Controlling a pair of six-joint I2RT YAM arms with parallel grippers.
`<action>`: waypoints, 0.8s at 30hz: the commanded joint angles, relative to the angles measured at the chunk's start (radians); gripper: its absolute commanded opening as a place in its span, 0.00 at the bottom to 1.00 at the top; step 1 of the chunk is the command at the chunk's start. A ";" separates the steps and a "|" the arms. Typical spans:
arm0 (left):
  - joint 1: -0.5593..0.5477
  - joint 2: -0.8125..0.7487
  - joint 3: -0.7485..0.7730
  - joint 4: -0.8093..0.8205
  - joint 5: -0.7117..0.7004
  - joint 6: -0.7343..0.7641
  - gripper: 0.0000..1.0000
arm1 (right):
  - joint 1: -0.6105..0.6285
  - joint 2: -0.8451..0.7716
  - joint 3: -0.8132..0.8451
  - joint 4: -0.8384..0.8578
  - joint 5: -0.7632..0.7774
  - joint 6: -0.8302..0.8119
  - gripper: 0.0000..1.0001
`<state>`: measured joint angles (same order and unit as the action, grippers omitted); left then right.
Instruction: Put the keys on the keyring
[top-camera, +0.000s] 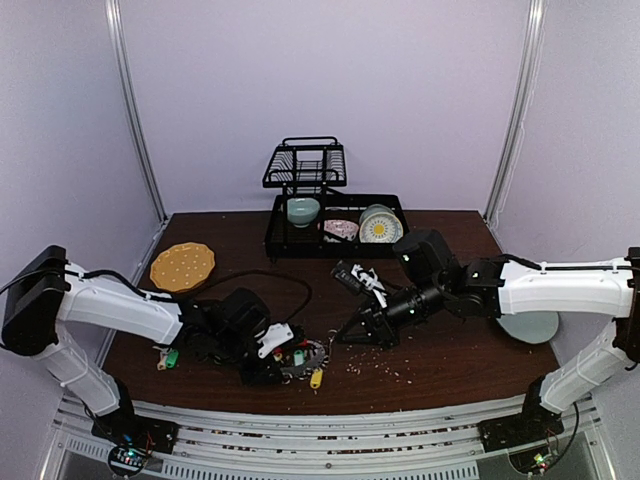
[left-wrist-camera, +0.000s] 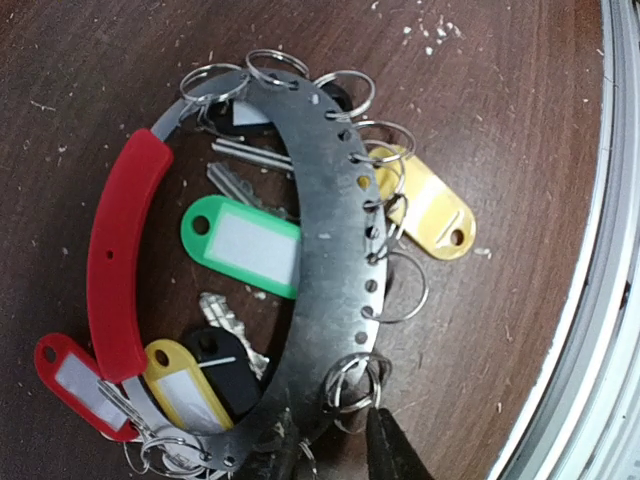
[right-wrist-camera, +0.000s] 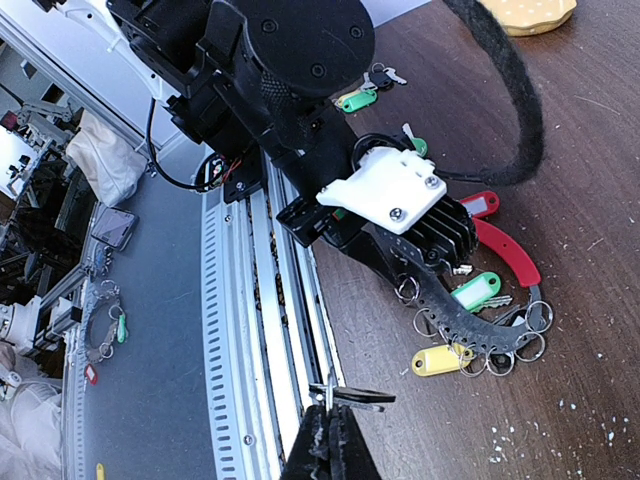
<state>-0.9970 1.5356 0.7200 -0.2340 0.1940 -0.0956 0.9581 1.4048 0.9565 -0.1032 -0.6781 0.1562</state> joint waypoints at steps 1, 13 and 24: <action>-0.002 0.027 0.011 0.017 -0.040 -0.047 0.26 | 0.004 -0.011 0.000 0.004 -0.010 -0.002 0.00; -0.005 0.006 0.010 0.043 0.052 -0.051 0.00 | 0.003 -0.011 -0.004 0.000 -0.005 -0.006 0.00; -0.005 -0.246 -0.017 0.058 -0.017 0.007 0.00 | 0.002 -0.014 -0.002 0.003 -0.004 -0.003 0.00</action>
<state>-0.9970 1.3407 0.7227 -0.2066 0.2127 -0.1234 0.9581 1.4048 0.9565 -0.1028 -0.6777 0.1566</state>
